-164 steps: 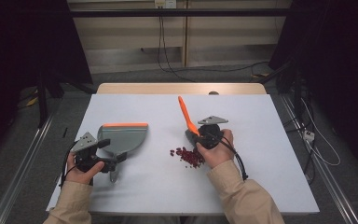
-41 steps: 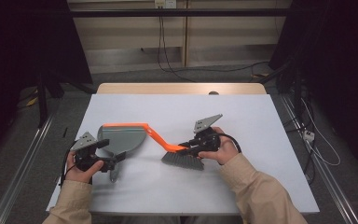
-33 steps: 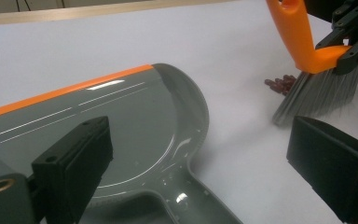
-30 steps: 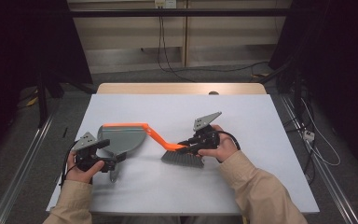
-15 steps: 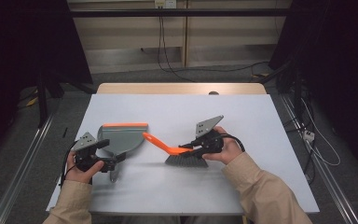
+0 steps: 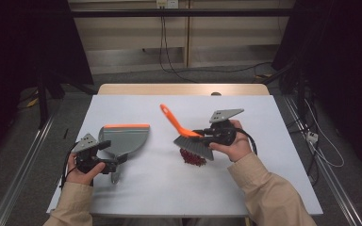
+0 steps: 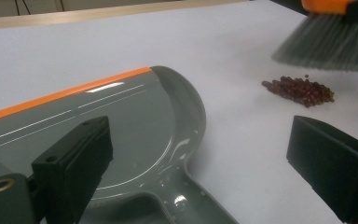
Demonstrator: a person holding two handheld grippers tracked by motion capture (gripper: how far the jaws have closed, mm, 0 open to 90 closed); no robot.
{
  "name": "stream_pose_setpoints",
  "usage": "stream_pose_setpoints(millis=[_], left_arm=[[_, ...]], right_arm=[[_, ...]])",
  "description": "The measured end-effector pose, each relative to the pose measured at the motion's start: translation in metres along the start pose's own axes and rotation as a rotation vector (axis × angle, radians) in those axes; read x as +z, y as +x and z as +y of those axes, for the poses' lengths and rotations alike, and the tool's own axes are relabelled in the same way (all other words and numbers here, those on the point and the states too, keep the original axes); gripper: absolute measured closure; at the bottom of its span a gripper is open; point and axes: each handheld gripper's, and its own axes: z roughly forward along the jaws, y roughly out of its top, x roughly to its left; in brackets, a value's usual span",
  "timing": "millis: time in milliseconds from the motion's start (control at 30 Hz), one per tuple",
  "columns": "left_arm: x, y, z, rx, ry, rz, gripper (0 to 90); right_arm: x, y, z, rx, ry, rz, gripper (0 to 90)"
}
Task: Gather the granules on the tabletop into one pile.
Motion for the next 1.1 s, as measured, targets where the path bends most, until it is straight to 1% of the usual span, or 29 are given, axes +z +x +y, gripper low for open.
stream_pose_setpoints(millis=[33, 67, 100, 133, 167, 200, 233, 300, 367, 433, 467, 533, 600, 633, 700, 800, 833, 867, 900, 933, 1000, 1033, 1100], left_arm=[[0.0, 0.0, 0.0, 0.002, -0.003, 0.0, 6.8], [-0.001, 0.0, 0.001, 0.001, -0.003, 0.002, 6.8], [-0.001, 0.0, 0.001, 0.001, -0.006, 0.003, 6.8], [-0.002, 0.0, 0.001, 0.002, -0.008, 0.002, 6.8], [-0.002, -0.001, 0.001, 0.0, -0.009, 0.003, 6.8], [-0.002, -0.001, 0.001, -0.001, -0.01, 0.004, 6.8], [-0.002, -0.001, 0.002, -0.001, -0.011, 0.004, 6.8], [-0.003, -0.002, 0.002, 0.004, -0.01, 0.002, 6.8], [-0.002, -0.003, 0.002, 0.003, -0.009, 0.003, 6.8], [-0.003, -0.003, 0.002, 0.004, -0.009, 0.004, 6.8], [-0.003, -0.003, 0.002, 0.004, -0.01, 0.005, 6.8], [-0.003, -0.002, 0.002, 0.004, -0.01, 0.007, 6.8], [-0.003, -0.002, 0.002, 0.004, -0.009, 0.008, 6.8], [-0.003, -0.002, 0.002, 0.004, -0.009, 0.009, 6.8], [-0.003, -0.002, 0.002, 0.005, -0.009, 0.008, 6.8], [-0.004, -0.002, 0.002, 0.005, -0.008, 0.011, 6.8], [-0.004, -0.003, 0.002, 0.006, -0.008, 0.012, 6.8], [-0.004, -0.003, 0.002, 0.009, -0.007, 0.015, 6.8], [-0.004, -0.003, 0.002, 0.011, -0.006, 0.018, 6.8], [-0.004, -0.003, 0.002, 0.014, -0.002, 0.022, 6.8], [-0.004, -0.003, 0.002, 0.011, 0.0, 0.024, 6.8], [-0.004, -0.003, 0.002, 0.006, 0.002, 0.025, 6.7], [-0.004, -0.003, 0.002, 0.0, 0.001, 0.029, 6.5]], right_arm=[[-0.004, -0.003, -0.001, 0.027, -0.007, -0.053, 71.1], [-0.007, -0.004, -0.003, 0.038, -0.006, -0.088, 71.1], [-0.01, -0.005, -0.005, 0.051, -0.009, -0.144, 71.2], [-0.011, -0.006, -0.007, 0.063, -0.012, -0.171, 71.2], [-0.014, -0.007, -0.01, 0.081, -0.02, -0.223, 71.1], [-0.014, -0.007, -0.013, 0.091, -0.027, -0.249, 71.1], [-0.015, -0.006, -0.016, 0.096, -0.033, -0.289, 71.1], [-0.012, -0.003, -0.023, 0.057, -0.014, -0.363, 71.2], [-0.006, 0.0, -0.03, 0.053, -0.002, -0.389, 71.1], [0.0, 0.003, -0.036, 0.027, 0.01, -0.414, 71.2], [0.002, 0.004, -0.037, 0.022, 0.014, -0.422, 71.1], [0.007, 0.008, -0.039, 0.015, -0.001, -0.414, 71.2], [0.012, 0.014, -0.037, -0.006, 0.008, -0.425, 71.2], [0.014, 0.016, -0.037, -0.003, 0.0, -0.412, 71.2], [0.018, 0.02, -0.036, -0.017, -0.003, -0.413, 71.2], [0.022, 0.024, -0.035, 0.001, -0.018, -0.379, 71.1], [0.023, 0.025, -0.035, -0.007, -0.013, -0.39, 71.1], [0.023, 0.026, -0.034, -0.006, -0.015, -0.381, 71.1], [0.023, 0.025, -0.034, 0.011, -0.025, -0.37, 71.1], [0.022, 0.025, -0.034, 0.014, -0.028, -0.374, 71.1], [0.018, 0.023, -0.033, 0.02, -0.05, -0.361, 71.1], [0.014, 0.022, -0.033, 0.037, -0.066, -0.352, 71.1], [0.009, 0.021, -0.032, 0.042, -0.073, -0.357, 71.0]])
